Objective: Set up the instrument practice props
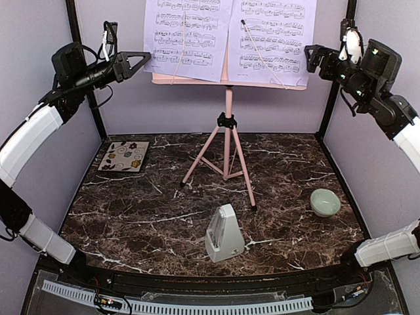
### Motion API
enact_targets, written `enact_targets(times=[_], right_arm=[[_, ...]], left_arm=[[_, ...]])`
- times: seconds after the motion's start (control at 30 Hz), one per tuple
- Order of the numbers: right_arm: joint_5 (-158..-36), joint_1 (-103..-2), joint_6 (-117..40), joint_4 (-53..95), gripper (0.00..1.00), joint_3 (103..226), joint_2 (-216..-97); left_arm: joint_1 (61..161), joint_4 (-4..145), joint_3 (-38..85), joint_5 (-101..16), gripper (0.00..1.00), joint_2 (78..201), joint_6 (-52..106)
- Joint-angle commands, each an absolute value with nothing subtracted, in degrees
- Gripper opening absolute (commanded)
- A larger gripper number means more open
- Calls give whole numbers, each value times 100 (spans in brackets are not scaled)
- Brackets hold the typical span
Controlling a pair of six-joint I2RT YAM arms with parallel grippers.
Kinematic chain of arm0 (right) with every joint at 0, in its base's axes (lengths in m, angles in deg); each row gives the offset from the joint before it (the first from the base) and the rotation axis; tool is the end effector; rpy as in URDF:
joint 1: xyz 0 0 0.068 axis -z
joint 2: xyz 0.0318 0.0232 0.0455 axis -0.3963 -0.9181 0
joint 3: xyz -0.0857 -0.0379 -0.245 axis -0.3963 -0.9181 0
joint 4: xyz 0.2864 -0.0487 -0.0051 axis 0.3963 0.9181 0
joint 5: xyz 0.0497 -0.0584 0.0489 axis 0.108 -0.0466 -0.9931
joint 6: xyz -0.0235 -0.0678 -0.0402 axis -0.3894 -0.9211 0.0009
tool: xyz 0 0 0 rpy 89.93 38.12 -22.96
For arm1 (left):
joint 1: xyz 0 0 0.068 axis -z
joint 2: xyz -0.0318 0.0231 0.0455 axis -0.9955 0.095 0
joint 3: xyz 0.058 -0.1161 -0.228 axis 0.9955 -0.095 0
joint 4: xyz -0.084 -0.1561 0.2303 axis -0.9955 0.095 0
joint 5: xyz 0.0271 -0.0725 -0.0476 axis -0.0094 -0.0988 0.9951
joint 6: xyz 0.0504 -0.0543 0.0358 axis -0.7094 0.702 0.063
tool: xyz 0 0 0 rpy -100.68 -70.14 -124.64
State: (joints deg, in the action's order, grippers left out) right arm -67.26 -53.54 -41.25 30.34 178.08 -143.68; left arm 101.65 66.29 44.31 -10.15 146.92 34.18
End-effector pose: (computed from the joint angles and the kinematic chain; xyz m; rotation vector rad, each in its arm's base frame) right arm 0.2727 0.1273 0.5301 0.0061 1.3999 0.2257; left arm 0.3411 -0.1535 0.5108 0.6085 1.2804 -0.9754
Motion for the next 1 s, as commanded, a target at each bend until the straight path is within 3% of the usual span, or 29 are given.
enact_targets(times=[0.0,0.07,0.17,0.4,0.7,0.8,0.97], right_arm=[[-6690,-5234,-3892,2829,100,17883,-14324],[-6779,-5096,-3684,2869,100,17822,-14285],[-6971,-4802,-3348,2904,100,17679,-14197],[-7824,-3850,-2628,2967,100,17229,-14144],[-8580,-2885,-2024,3181,100,15711,-13707],[-9118,-2888,-1909,3050,100,14683,-13447],[-9955,-3122,-1858,2960,100,13602,-13319]], left_arm=[[10143,7102,4350,-1722,63,14378,3557],[9858,7452,4560,-1979,88,14436,3930],[9187,7775,4741,-1873,99,14627,5026],[8387,8165,4470,-1751,99,14928,5911],[8405,9051,3093,-3099,99,14520,5437],[8727,9216,2585,-3210,99,14444,4824],[10107,9159,2015,-2891,99,14453,3834]])
